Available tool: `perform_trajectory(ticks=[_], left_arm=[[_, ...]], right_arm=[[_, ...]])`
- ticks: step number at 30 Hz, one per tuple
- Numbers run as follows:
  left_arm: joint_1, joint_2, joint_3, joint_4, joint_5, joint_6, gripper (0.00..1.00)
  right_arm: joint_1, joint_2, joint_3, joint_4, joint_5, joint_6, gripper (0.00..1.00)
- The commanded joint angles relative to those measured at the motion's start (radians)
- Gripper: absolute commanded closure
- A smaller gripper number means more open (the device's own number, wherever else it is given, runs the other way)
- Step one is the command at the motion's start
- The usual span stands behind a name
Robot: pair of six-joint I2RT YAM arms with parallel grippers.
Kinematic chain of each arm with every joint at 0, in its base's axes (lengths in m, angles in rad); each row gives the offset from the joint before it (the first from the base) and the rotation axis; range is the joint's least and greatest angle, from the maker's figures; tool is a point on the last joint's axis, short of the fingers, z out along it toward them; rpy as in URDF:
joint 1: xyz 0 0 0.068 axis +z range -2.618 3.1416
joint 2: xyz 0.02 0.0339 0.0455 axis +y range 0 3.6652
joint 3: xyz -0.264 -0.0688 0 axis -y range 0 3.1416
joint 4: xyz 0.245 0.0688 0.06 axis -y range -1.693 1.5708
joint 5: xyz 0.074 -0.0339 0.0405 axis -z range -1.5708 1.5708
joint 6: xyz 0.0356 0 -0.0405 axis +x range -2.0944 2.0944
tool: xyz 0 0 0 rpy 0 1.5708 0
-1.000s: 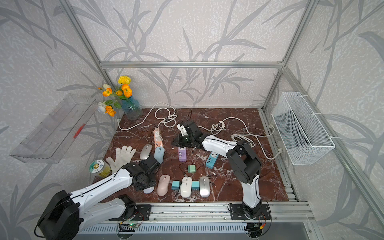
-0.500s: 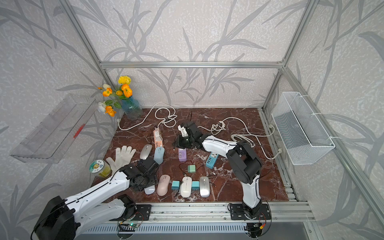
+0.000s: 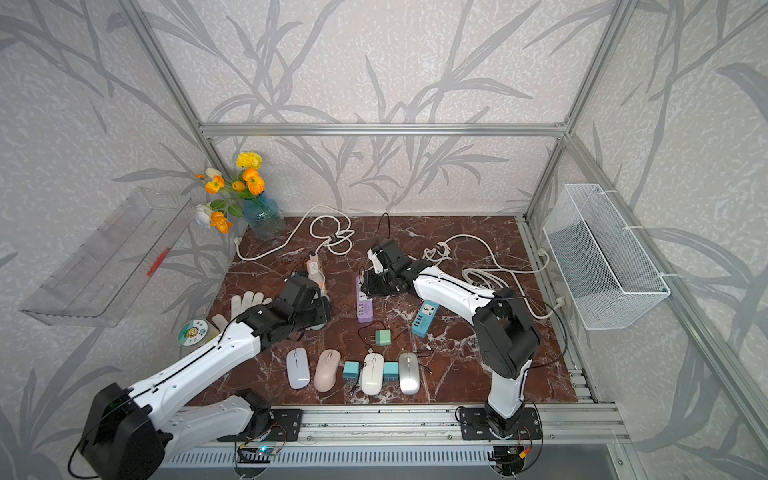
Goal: Unplug the wireless mouse
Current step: Place the power cord at the center of the board, then remove the plug from the socket.
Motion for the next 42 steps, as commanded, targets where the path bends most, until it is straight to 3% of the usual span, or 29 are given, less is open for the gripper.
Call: perform_trajectory(ticks=[1,8,11,22,32,42], left_arm=[[0.018,0.097,0.039,0.176,0.112,0.009,0.52],[0.085,0.295,0.025,0.464,0.291,-0.145,0.88],[0.11,0.343,-0.012,0.606,0.349,-0.22,1.0],[0.145,0.468,-0.072,0.875,0.522,-0.345,1.0],[0.147,0.544,-0.088,0.881,0.528,-0.352,1.0],[0.148,0.573,-0.107,0.892,0.522,-0.358,1.0]], right_arm=[[-0.004,-0.046,0.055,-0.141,0.129,-0.077,0.66],[0.006,0.03,0.24,-0.306,0.29,-0.133,0.48],[0.01,0.113,0.364,-0.389,0.335,-0.128,0.46],[0.022,0.437,0.838,-0.663,0.383,-0.108,0.46],[0.037,0.665,1.187,-0.861,0.404,-0.135,0.46],[0.04,0.748,1.255,-0.908,0.398,-0.145,0.48]])
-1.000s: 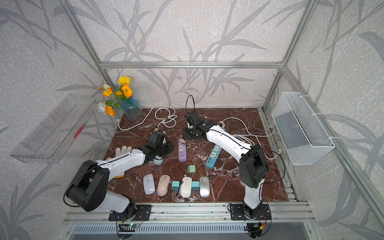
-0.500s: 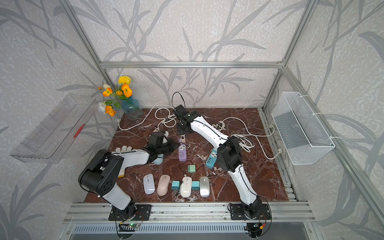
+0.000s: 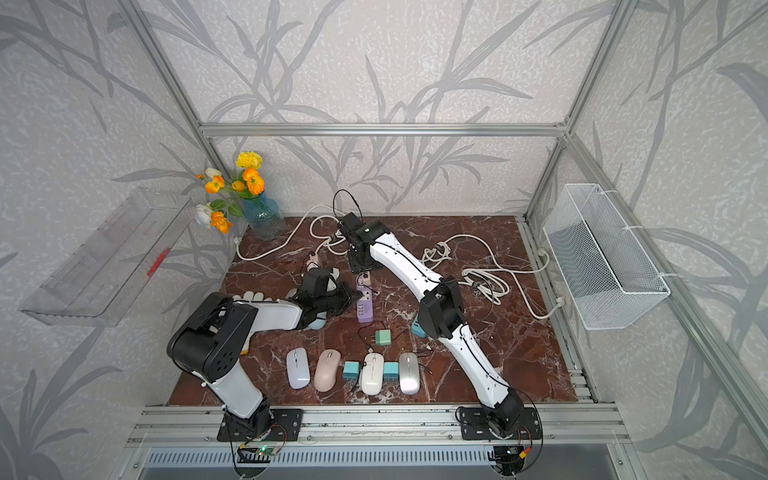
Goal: Unplug the wireless mouse
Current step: Remove the plug from the socket.
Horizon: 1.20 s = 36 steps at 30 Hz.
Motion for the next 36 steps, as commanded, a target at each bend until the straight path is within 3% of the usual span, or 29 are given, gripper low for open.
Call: perform_trajectory(ticks=[1,6,22,36], left_arm=[[0.004,0.019,-0.018,-0.006,-0.004,-0.002,1.0],[0.004,0.017,-0.013,-0.018,-0.005,0.002,1.0],[0.004,0.035,0.009,-0.076,-0.016,0.014,1.0],[0.004,0.087,0.065,-0.297,-0.099,0.026,1.0]], right_arm=[[0.006,0.031,0.028,-0.049,0.012,-0.013,0.48],[0.01,0.061,0.033,-0.054,0.003,-0.014,0.5],[0.028,0.108,0.079,-0.068,0.007,-0.021,0.73],[0.036,0.002,0.091,-0.073,-0.021,0.009,0.84]])
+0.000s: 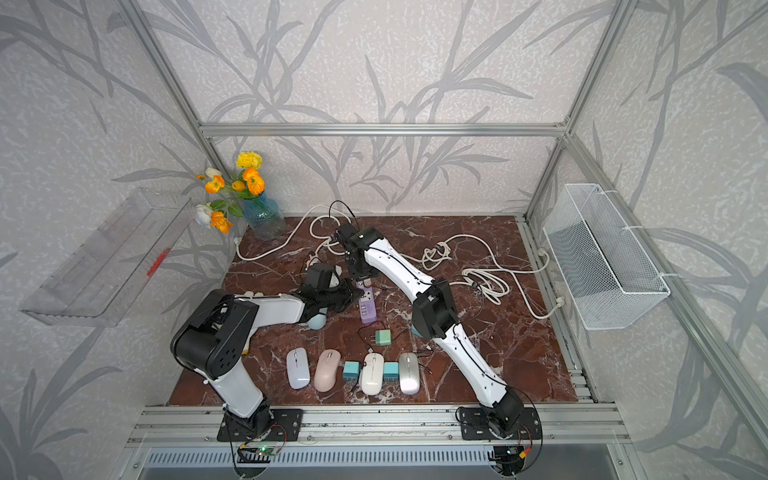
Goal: Unplug the wireless mouse
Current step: Remove the plug from the socket.
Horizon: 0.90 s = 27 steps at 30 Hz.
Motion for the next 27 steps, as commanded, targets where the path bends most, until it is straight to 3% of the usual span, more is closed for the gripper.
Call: perform_trajectory(ticks=[1,8,14,16,20,24,27], left_arm=[[0.004,0.062,-0.025,-0.174,-0.087,0.004,1.0],[0.004,0.061,-0.023,-0.158,-0.075,0.013,1.0],[0.004,-0.002,0.008,-0.078,-0.003,0.09,1.0],[0.004,-0.043,0.039,-0.076,0.025,0.145,0.9],[0.004,-0.174,0.121,-0.171,0.031,0.291,0.55],[0.004,-0.307,0.217,-0.342,0.015,0.501,0.25],[0.003,-0.399,0.246,-0.4,-0.015,0.637,0.12]], right_arm=[[0.014,-0.09,0.03,-0.03,-0.018,0.015,0.85],[0.011,-0.15,0.025,-0.061,-0.002,0.018,0.88],[-0.014,-0.263,-0.045,-0.078,-0.016,-0.01,0.91],[-0.018,-0.342,-0.133,-0.028,-0.007,-0.033,0.91],[-0.057,-0.54,-0.383,0.128,-0.061,-0.047,0.92],[-0.129,-0.753,-0.68,0.363,-0.257,-0.096,0.94],[-0.153,-0.897,-0.883,0.552,-0.361,-0.174,0.94]])
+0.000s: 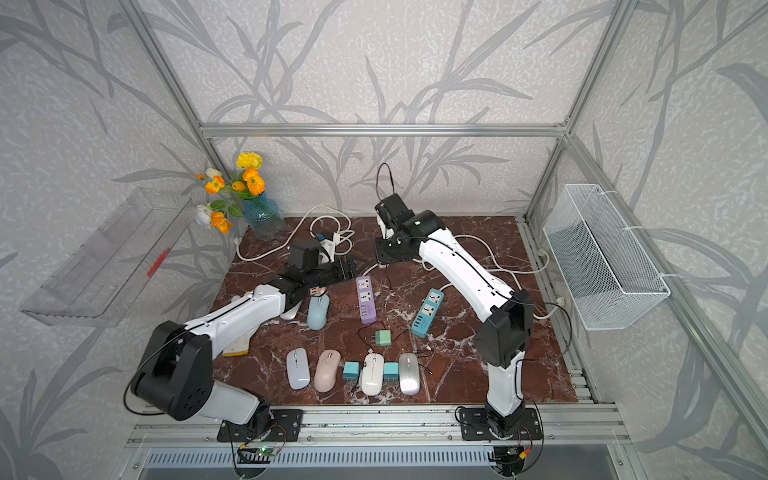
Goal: Unplug the wireless mouse
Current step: Remove the plug from the socket, then remove the power cord from the plug.
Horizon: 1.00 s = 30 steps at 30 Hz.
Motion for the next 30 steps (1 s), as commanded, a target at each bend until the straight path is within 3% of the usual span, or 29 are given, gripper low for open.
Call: perform_trajectory(ticks=[1,3,7,11,14,20,30], left_arm=[[0.002,-0.104,0.029,-0.114,-0.04,0.24,0.07],[-0.006,-0.164,0.007,-0.076,-0.064,0.341,0.0],[-0.052,-0.267,-0.125,0.124,-0.008,0.655,0.0],[-0.134,-0.329,-0.156,0.059,-0.056,0.994,0.0],[-0.16,-0.338,-0.143,0.004,-0.071,1.135,0.0],[-0.182,-0.302,-0.093,-0.021,-0.089,1.198,0.01],[-0.215,-0.262,-0.069,0.029,-0.056,1.165,0.29]], right_arm=[[-0.016,-0.145,-0.156,0.259,-0.182,-0.112,0.94],[-0.028,-0.207,-0.231,0.32,-0.262,-0.149,0.94],[-0.044,-0.269,-0.305,0.393,-0.384,-0.148,0.94],[-0.044,-0.291,-0.315,0.389,-0.41,-0.14,0.94],[-0.044,-0.297,-0.319,0.372,-0.433,-0.137,0.94],[-0.034,-0.294,-0.328,0.357,-0.477,-0.129,0.93],[0.005,-0.256,-0.31,0.352,-0.492,-0.121,0.93]])
